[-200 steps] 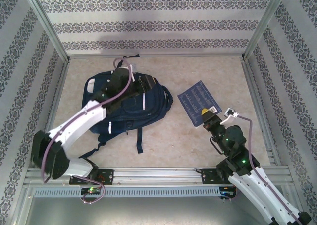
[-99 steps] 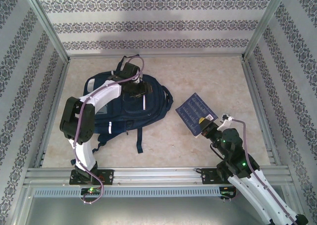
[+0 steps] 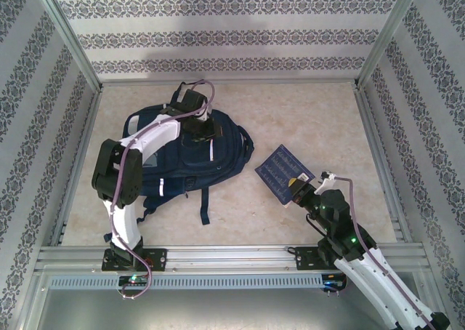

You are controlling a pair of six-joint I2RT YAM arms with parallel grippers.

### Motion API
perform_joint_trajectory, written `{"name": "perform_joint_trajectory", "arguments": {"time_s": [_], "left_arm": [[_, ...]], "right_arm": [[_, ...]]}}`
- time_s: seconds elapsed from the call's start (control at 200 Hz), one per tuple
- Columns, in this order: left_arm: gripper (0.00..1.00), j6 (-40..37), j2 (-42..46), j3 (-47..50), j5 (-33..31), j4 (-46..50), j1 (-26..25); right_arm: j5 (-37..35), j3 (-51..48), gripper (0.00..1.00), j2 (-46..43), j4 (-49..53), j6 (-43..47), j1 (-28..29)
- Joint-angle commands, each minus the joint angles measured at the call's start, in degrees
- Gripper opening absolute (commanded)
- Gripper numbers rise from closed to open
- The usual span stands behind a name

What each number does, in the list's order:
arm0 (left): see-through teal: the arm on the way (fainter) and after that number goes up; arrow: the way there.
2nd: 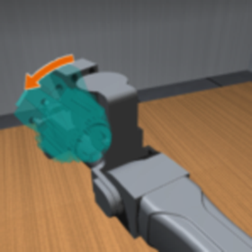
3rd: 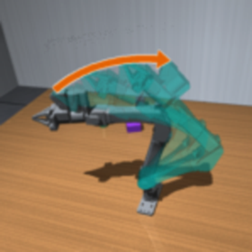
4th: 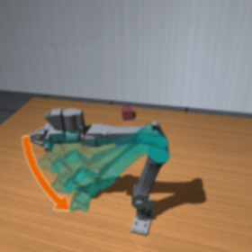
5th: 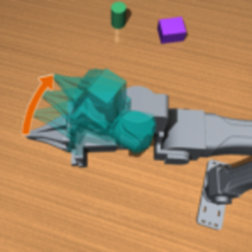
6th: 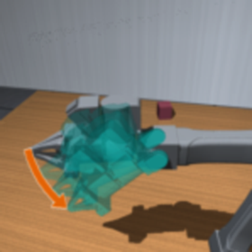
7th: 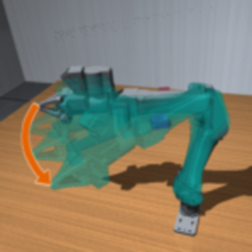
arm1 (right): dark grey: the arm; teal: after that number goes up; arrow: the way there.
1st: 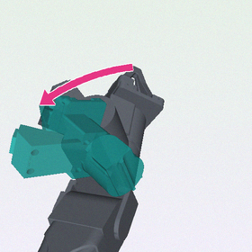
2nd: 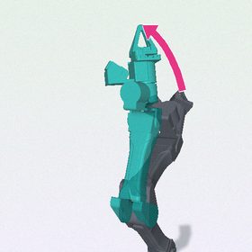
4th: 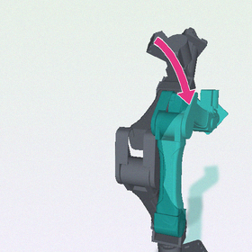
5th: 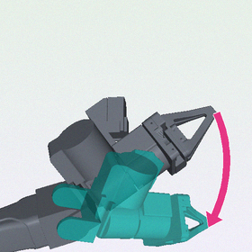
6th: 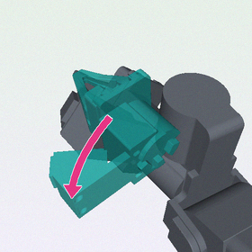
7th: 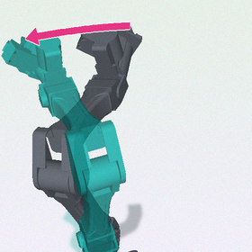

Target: Pack the student bag

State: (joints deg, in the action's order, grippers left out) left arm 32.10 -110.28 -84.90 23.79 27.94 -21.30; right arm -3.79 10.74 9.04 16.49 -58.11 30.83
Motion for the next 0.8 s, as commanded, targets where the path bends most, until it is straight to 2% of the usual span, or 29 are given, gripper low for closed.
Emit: {"name": "perform_joint_trajectory", "arguments": {"time_s": [0.0, 0.05, 0.115, 0.295, 0.455, 0.565, 0.799], "left_arm": [[0.25, -2.38, -2.79, -2.8, -1.25, 4.9, 0.38], [0.19, -3.07, -3.51, -3.83, -1.93, 6.27, 0.36], [0.0, -4.16, -3.35, -4.07, -2.49, 7.03, 0.31], [0.0, -6.53, -0.16, -5.75, -0.33, 9.94, -0.13], [0.0, -10.17, 3.33, -11.47, 2.63, 16.09, -2.39], [0.0, -13.23, 7.48, -14.82, 4.63, 19.36, -4.53], [0.0, -16.09, 17.72, -18.58, 9.17, 23.69, -4.89]], "right_arm": [[0.8, -0.28, 0.0, -0.34, -3.29, -0.5, -0.77], [0.94, -0.44, 0.0, -0.38, -3.33, -0.61, -0.77], [1.1, -0.31, 0.0, -0.42, -2.86, -0.56, -0.77], [1.29, 4.08, 0.0, 0.57, 1.84, 5.4, -0.95], [-2.91, 13.54, 0.0, 6.24, 10.03, 9.38, -0.95], [2.06, 17.73, 0.0, 9.33, 9.28, 15.37, -0.95], [5.89, 25.11, 0.0, 11.5, 13.26, 16.29, -2.89]]}}
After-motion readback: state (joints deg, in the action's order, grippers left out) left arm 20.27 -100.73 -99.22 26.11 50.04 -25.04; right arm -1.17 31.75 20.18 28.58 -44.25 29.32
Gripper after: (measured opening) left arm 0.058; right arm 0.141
